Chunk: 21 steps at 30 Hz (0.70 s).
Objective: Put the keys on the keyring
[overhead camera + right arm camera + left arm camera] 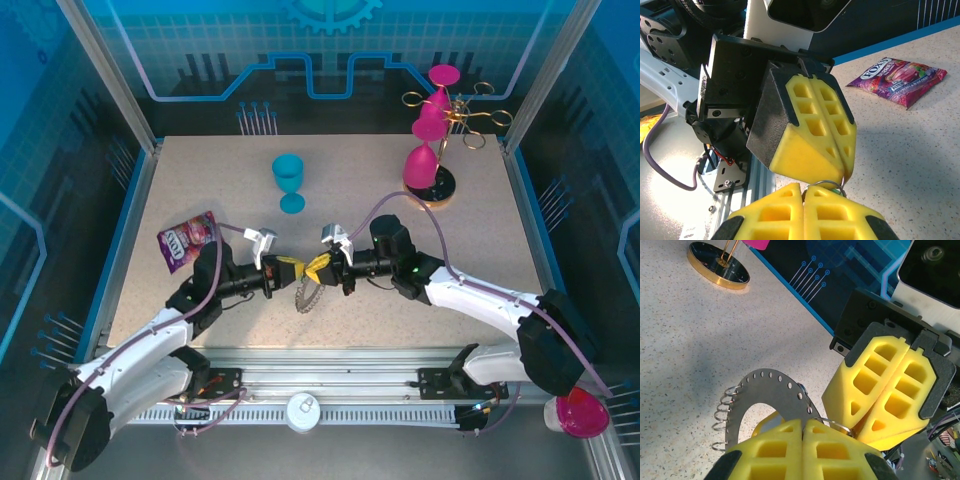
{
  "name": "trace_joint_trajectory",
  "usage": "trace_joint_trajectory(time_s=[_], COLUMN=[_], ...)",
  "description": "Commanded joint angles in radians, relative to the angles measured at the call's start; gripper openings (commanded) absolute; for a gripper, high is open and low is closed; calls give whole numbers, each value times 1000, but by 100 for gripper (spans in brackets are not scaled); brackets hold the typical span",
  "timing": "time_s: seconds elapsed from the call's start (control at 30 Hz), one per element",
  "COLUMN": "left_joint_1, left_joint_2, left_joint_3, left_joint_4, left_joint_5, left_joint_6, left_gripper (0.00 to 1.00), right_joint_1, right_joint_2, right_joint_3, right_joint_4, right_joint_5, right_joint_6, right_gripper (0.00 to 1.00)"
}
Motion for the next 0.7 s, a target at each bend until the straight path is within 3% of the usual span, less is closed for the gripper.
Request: trace_joint_trajectory(time_s=[0.0,0.33,0.5,0.67], left_joint_1=[12,12,12,12], left_joint_2=[29,43,-14,-52], left_joint_3=[15,28,27,41], left_joint_4=[-74,-104,-166,-262], left_joint_5=[-53,-36,-115,-214], left_joint_6=[6,-5,54,131], left_gripper=[0,0,0,0], right_joint_1=[53,36,17,12], right_joint_2=[-18,-15,-18,-7], right_joint_3=[62,70,56,71], right_joint_4=[94,78,48,-119], right_joint_5=[-141,-158,-124,-25], right_joint_6=[-2,-36,-44,-128], right_gripper=[0,0,0,0])
